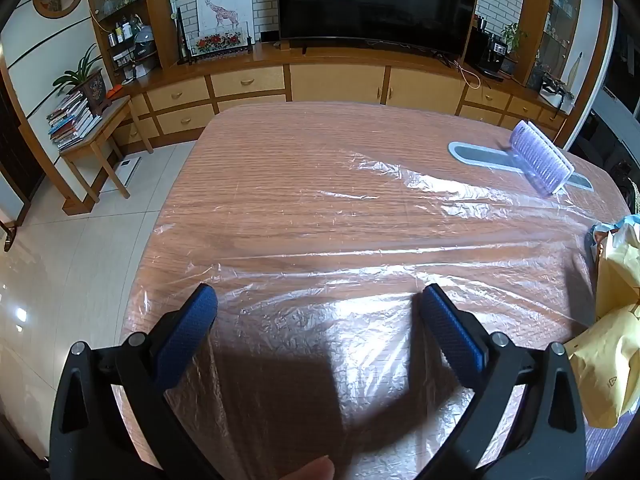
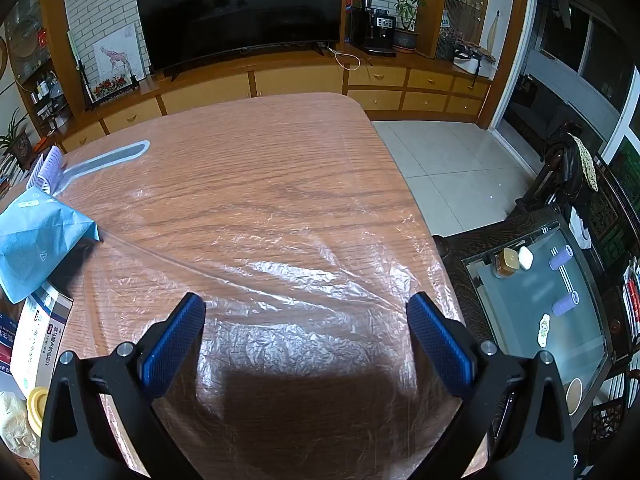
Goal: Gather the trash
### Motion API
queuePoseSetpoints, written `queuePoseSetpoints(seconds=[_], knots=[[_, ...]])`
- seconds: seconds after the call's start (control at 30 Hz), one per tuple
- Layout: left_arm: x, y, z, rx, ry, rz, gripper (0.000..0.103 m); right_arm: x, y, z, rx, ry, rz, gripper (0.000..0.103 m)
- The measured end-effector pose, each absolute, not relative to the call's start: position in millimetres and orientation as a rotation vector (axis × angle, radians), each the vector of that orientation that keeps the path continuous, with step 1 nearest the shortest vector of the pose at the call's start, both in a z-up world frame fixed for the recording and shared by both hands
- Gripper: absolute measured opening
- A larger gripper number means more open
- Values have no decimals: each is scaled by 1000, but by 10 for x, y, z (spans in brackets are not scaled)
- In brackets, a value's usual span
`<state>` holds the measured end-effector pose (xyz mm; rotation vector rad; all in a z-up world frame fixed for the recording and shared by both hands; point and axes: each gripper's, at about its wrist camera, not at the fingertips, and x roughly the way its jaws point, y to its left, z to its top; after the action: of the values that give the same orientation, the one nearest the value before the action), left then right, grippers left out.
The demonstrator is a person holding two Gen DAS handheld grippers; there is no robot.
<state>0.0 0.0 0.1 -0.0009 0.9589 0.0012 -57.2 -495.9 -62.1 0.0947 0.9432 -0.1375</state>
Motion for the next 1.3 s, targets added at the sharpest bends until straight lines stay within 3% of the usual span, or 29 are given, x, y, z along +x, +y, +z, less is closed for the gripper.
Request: queuePoseSetpoints(seconds=[1.3], knots=[[-77,-26,14,-10,965,23,102,-572,-4955,-625,94,943,-138,99]])
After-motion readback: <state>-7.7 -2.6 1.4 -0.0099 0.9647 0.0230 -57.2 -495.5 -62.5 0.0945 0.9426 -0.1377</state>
